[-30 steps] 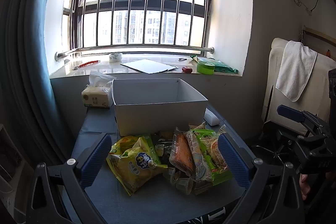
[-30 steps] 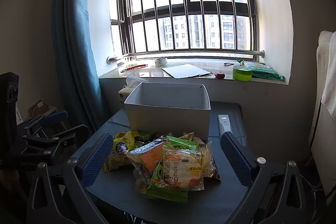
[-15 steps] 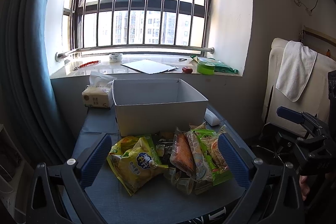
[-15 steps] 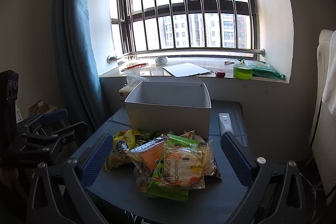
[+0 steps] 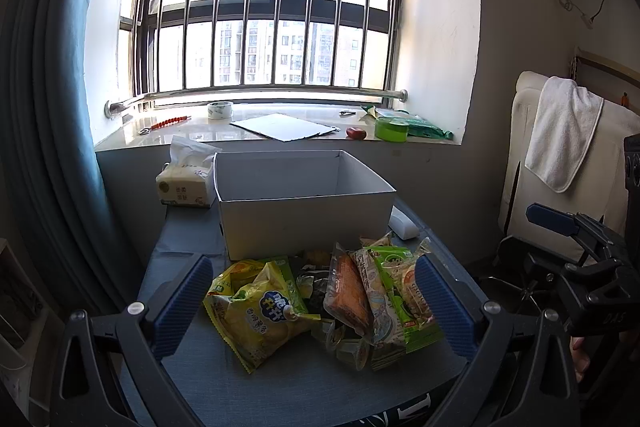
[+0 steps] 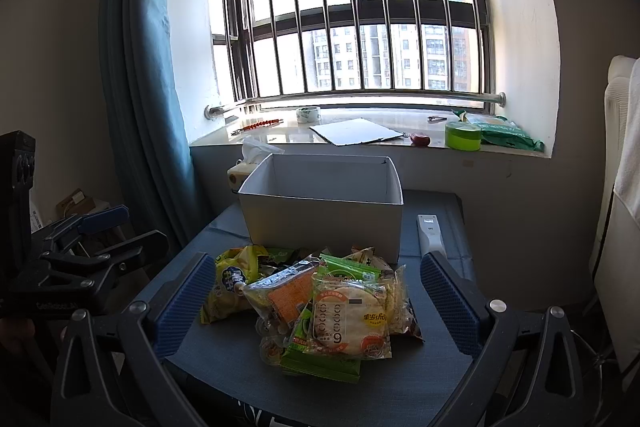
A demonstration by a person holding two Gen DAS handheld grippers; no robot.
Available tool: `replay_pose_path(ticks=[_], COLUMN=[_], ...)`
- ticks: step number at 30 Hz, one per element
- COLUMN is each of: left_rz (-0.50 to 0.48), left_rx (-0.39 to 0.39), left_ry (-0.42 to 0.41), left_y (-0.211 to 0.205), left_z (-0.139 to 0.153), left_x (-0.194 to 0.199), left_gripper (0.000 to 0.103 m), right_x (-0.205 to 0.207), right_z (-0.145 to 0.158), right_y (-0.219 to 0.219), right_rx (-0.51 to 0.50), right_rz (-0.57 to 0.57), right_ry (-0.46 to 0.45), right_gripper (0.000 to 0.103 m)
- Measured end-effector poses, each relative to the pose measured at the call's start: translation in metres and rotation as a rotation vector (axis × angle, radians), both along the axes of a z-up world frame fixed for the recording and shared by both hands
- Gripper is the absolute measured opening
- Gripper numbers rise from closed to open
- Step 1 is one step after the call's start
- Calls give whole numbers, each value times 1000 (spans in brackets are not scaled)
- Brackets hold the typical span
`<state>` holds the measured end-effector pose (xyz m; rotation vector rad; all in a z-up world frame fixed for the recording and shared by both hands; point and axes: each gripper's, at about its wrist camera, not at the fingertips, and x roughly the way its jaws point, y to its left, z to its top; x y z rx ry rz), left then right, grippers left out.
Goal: Organize snacks
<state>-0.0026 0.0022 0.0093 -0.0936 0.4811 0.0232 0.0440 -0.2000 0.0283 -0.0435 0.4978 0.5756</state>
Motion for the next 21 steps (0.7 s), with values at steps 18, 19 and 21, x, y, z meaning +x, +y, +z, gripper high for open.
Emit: replay_pose_path(ticks=[18, 19, 21], left_rz=[2, 1, 2], left_rx=[0, 0, 0], left_ry=[-2, -1, -1], left_y=[1, 1, 1], left_z=[-2, -1, -2], left_x=[-1, -1, -1], left_gripper=[103, 103, 103], right_x=[0, 0, 0], right_z=[-1, -2, -2], right_y=[0, 0, 0], right_rx=[-7, -7, -7], right_rz=[1, 2, 2], right_ry=[4, 4, 4], right_gripper=[103, 103, 103])
